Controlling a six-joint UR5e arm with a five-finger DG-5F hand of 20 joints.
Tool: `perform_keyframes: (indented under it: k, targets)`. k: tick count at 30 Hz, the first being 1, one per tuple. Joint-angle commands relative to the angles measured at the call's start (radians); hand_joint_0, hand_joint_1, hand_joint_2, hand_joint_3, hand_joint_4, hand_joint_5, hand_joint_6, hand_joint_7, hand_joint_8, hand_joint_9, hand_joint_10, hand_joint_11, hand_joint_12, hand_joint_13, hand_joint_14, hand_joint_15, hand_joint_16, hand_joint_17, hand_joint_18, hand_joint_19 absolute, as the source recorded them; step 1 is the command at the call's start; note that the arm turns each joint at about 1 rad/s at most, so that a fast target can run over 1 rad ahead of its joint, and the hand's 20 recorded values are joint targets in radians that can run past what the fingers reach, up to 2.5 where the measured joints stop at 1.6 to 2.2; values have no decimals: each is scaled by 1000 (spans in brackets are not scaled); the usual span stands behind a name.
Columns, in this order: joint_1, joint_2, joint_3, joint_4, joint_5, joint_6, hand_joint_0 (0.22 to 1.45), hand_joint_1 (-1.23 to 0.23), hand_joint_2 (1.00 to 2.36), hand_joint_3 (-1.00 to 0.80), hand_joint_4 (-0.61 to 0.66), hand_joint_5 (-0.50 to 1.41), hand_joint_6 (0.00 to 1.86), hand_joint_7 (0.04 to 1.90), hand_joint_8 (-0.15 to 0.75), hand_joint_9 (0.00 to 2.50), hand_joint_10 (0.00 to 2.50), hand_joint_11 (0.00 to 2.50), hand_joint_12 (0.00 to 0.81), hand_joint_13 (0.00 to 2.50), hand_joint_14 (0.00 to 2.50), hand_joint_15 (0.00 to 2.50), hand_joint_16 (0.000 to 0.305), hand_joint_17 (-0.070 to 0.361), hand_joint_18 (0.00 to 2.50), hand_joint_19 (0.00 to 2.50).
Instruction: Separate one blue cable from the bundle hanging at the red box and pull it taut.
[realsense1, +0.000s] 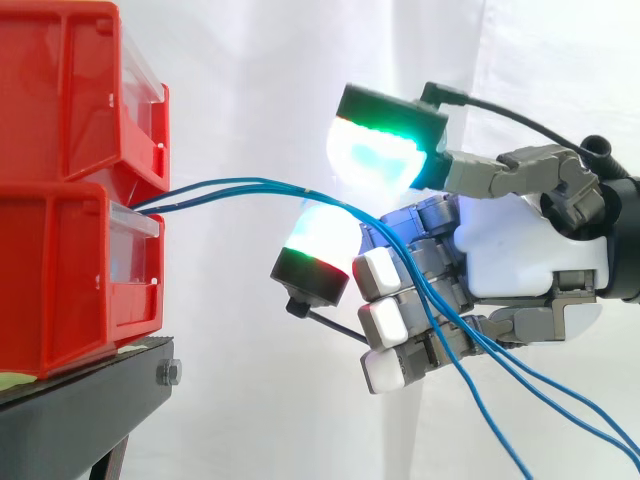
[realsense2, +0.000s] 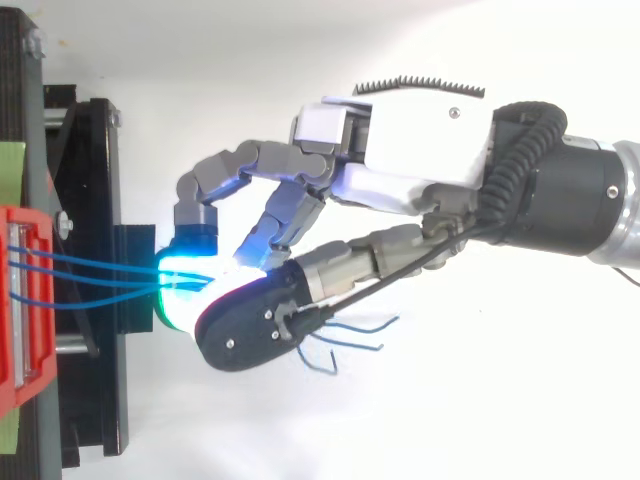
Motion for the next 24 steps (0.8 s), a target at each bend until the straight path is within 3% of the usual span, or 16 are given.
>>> perform_keyframes:
  k: [1,5,12,18,24]
  targets:
    - [0,0,0,1,-1,-5,590,-464,1000,-493,216,-148,705,1138,367,1096,16,590,399,1135,17,492,40,91,881,451]
    - [0,0,0,2,-4,-5,653,-497,1014,-316,201,-137,686,1153,365,1108,17,602,398,1140,19,497,40,91,887,452]
    - [-2,0,0,4,-4,-5,709,-682,1022,-29,213,-124,601,1247,361,1106,18,599,401,1138,17,498,40,91,878,448]
    - [0,0,-1,4,0,-6,745,-761,1020,-84,207,-152,666,1181,348,1067,17,624,391,1113,18,499,39,88,860,461]
    - [0,0,-1,4,0,-9,767,-865,1011,-352,203,-201,796,1044,331,985,17,675,395,1100,19,518,37,84,859,416]
